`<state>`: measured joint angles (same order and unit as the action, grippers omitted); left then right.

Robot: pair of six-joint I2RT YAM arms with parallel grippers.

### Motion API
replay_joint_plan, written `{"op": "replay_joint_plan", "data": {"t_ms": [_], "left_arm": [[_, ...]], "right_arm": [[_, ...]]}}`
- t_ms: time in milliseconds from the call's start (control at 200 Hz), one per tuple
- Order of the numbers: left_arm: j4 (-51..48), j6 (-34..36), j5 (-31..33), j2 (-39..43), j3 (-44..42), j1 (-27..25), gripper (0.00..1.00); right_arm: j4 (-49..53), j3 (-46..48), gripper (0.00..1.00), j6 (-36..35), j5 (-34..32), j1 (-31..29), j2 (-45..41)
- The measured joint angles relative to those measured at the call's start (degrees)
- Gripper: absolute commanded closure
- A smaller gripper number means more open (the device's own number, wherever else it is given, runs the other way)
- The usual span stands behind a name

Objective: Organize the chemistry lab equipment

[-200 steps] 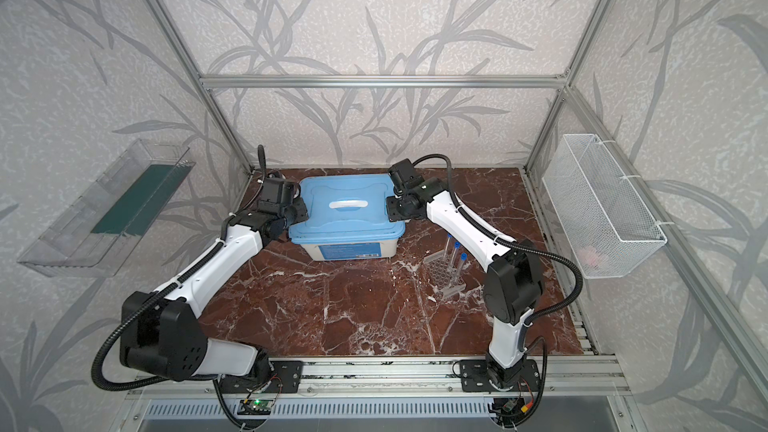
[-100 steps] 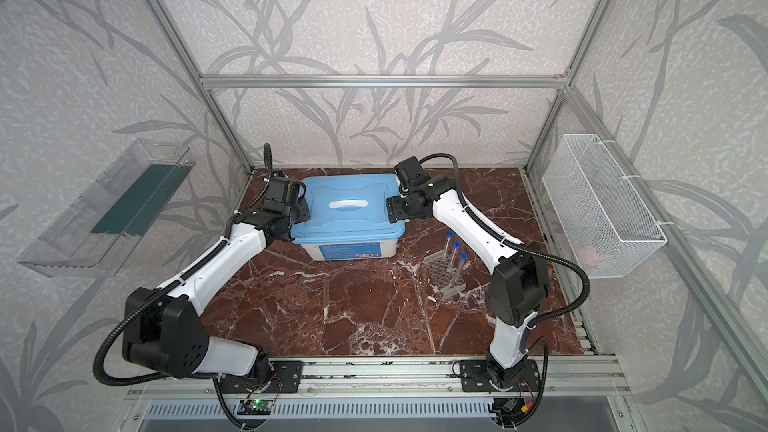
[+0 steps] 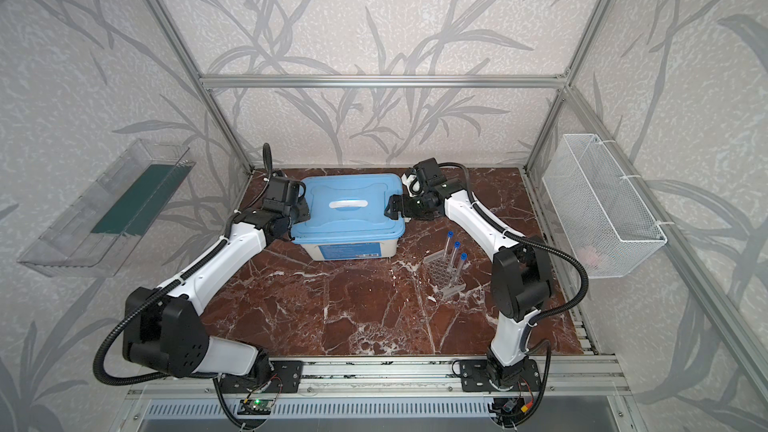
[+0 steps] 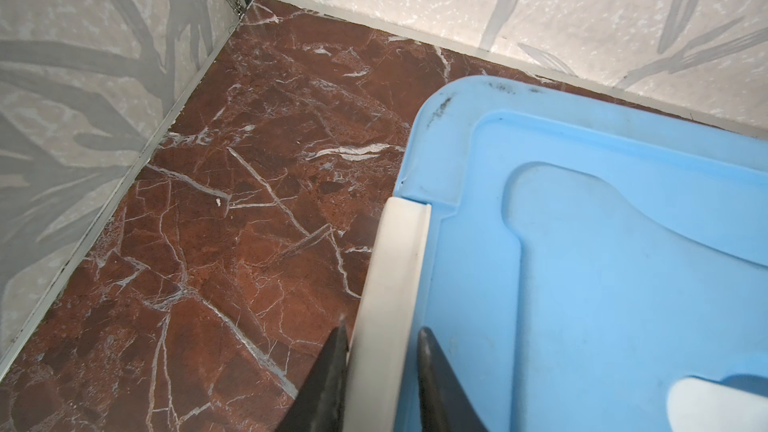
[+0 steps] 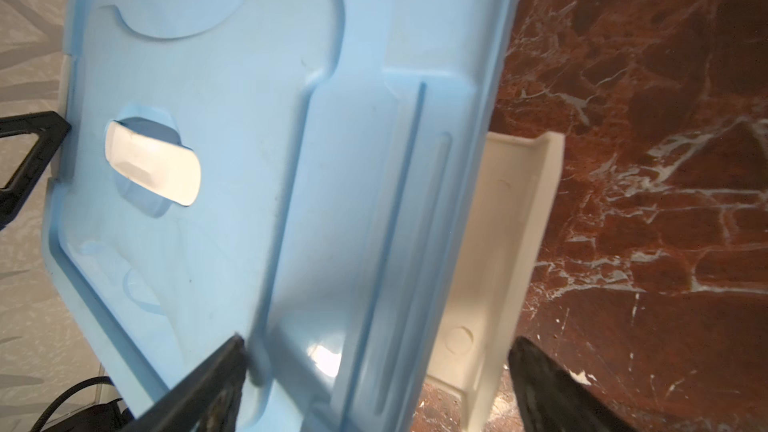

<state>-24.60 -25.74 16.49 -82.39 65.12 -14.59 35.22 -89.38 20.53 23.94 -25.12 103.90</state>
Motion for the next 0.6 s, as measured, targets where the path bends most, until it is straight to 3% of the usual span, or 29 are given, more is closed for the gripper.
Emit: {"op": "replay_joint_plan", "data": {"t_ms": [240,360,600], "left_arm": [[2.38,-0.02,-0.17,1.05,-1.88,0.0,0.71],[2.56,-0.11,-0.5,1.05,-1.88,0.07,0.71],[2.8,-0.74,-0.59,1.18,-2.23,0.09,0.71]], "right_arm": [[-2.47,2.29,0.29,1.27,0.04,0.24,-1.07],[-1.86,2.25,0.42,0.39,-4.94,-1.25,-2.67],[1.86,-1.81,0.52,-1.9,-18.08,-7.1,-2.95]]}}
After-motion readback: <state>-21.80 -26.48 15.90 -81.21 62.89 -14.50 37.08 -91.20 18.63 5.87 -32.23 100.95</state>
